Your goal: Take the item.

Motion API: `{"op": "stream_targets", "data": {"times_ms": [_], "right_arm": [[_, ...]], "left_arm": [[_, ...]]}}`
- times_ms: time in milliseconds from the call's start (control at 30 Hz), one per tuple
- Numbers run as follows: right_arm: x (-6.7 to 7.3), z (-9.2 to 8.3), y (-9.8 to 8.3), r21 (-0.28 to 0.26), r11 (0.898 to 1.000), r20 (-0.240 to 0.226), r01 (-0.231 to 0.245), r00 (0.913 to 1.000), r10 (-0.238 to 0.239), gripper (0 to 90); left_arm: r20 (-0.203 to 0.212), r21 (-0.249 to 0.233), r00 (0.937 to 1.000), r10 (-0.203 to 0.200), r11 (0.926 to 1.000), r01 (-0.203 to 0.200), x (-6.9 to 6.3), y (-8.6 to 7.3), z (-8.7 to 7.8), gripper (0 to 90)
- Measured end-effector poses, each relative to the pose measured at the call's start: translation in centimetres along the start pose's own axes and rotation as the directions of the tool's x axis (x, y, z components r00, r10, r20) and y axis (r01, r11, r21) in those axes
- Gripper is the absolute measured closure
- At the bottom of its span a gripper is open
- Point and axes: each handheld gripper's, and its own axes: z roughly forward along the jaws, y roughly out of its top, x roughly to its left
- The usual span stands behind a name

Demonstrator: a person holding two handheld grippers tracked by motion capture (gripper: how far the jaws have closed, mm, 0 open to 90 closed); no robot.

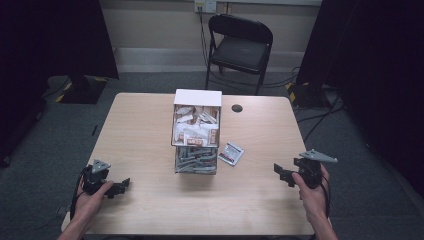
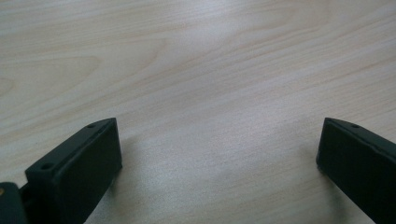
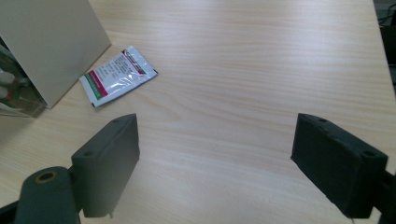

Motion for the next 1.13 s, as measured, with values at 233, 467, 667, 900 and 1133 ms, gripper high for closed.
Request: {"op": "stream_targets", "data": {"times_ms": [233,467,667,900,1133], "right_arm": [[-0.4,-0.6,-2.2,0.074,0.997,0.027,0.031,0.9991,-0.033,14.4],[-0.8,-0.3,-4.5,0.163,0.986,0.051,0.032,0.9979,-0.041,14.4],[-0.5,0.0,-5.5,0.172,0.985,0.073,0.026,0.9966,-0.039,14.3],[-0.1,1.3,-5.9,0.181,0.983,0.131,0.031,0.9899,-0.055,13.3],[0.1,2.0,-6.3,0.130,0.991,0.137,0.044,0.9887,-0.062,5.8]], "left_arm": [[0.001,-0.003,1.0000,-0.004,1.0000,0.004,0.0,0.0,0.0,0.0],[-0.001,0.000,1.0000,-0.002,1.0000,0.002,0.0,0.1,0.0,0.0],[0.002,0.000,1.0000,0.002,1.0000,-0.002,0.0,0.1,0.1,0.0],[0.002,0.002,1.0000,0.003,1.0000,-0.003,0.0,0.2,0.2,0.0],[0.002,0.001,1.0000,0.003,1.0000,-0.003,0.0,0.2,0.2,0.0]]}}
